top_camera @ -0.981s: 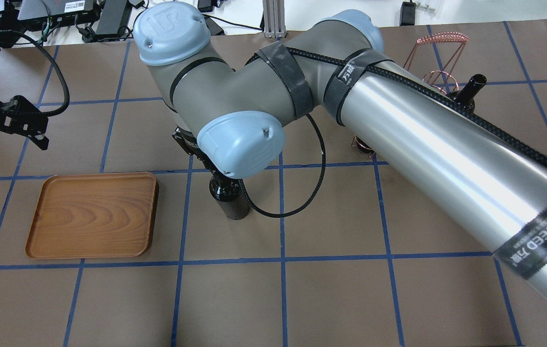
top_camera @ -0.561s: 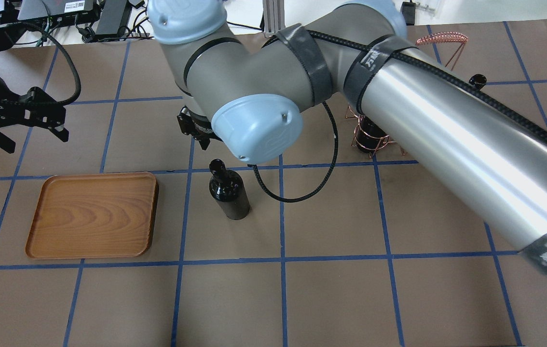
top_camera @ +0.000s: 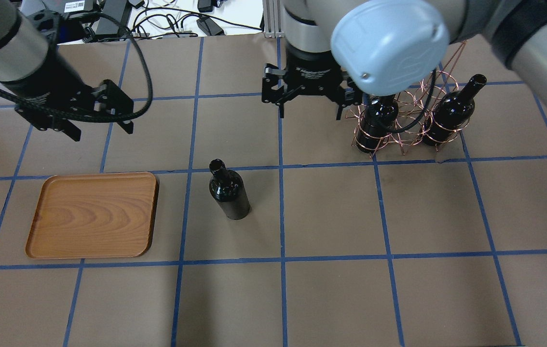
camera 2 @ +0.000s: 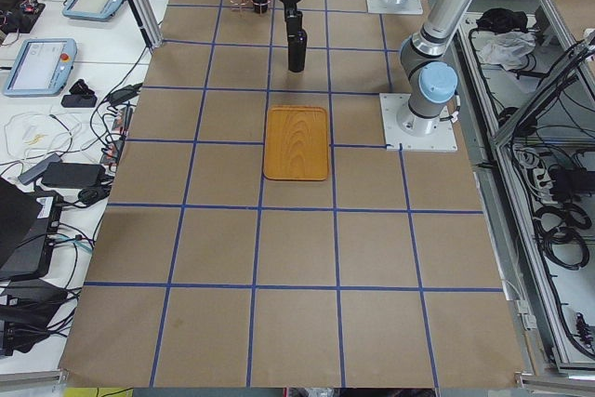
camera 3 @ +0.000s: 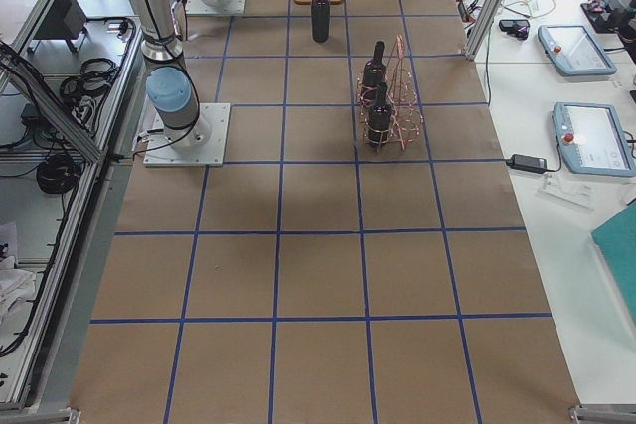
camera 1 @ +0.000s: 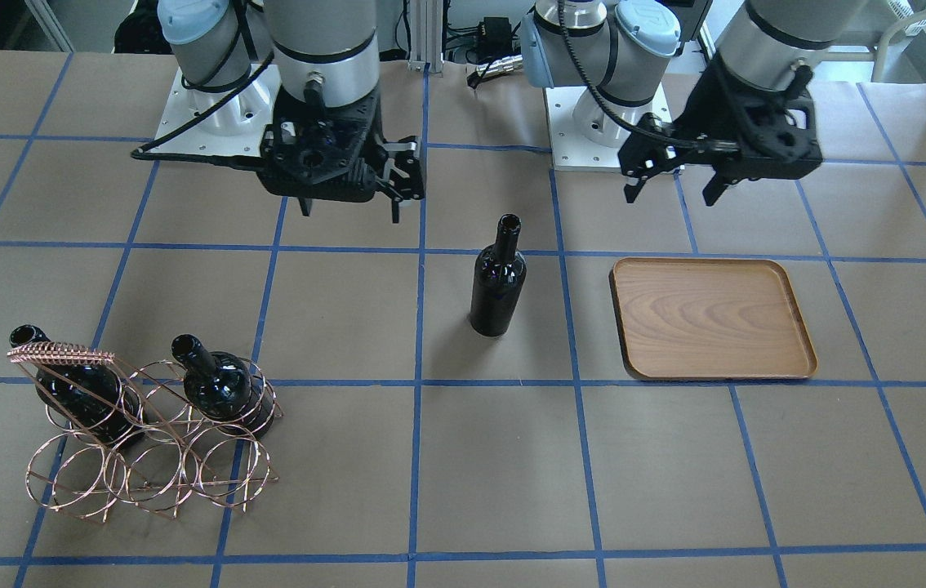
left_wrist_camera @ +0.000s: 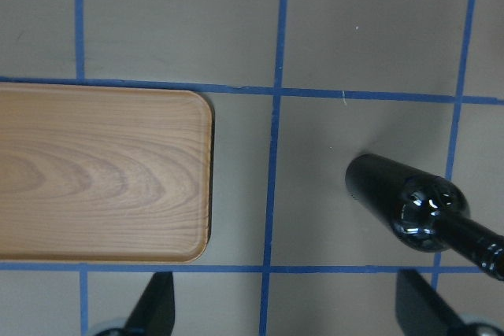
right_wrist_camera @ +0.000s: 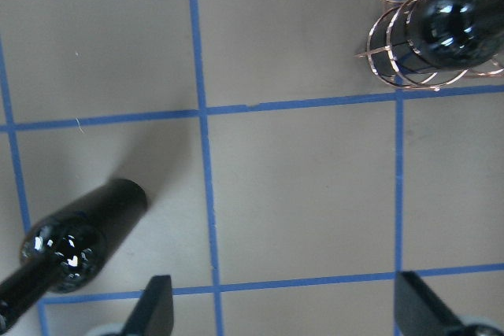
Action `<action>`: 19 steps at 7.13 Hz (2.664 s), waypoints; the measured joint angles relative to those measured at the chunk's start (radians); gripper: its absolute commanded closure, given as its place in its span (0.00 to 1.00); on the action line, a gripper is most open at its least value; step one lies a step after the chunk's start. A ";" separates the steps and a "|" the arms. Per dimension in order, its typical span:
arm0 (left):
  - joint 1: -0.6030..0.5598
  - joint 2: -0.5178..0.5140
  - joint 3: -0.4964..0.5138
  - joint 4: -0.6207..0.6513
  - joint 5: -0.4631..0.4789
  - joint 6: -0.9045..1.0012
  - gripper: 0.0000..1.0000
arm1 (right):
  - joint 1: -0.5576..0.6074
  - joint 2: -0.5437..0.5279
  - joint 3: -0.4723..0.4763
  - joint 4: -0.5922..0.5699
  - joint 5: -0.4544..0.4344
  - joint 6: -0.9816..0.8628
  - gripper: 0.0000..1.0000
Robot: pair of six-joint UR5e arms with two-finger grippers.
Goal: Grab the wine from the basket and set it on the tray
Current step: 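Release the bottle and withdraw the right gripper while the left gripper approaches it, then grasp the standing bottle's neck with the left gripper and lift it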
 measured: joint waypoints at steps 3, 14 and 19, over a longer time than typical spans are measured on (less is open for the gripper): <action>-0.208 -0.034 -0.015 0.029 0.004 -0.076 0.00 | -0.181 -0.105 0.029 0.073 -0.007 -0.253 0.00; -0.288 -0.172 -0.123 0.175 -0.007 -0.087 0.36 | -0.220 -0.137 0.050 -0.023 0.006 -0.266 0.00; -0.289 -0.164 -0.114 0.177 -0.007 -0.061 1.00 | -0.219 -0.139 0.054 -0.023 0.007 -0.266 0.00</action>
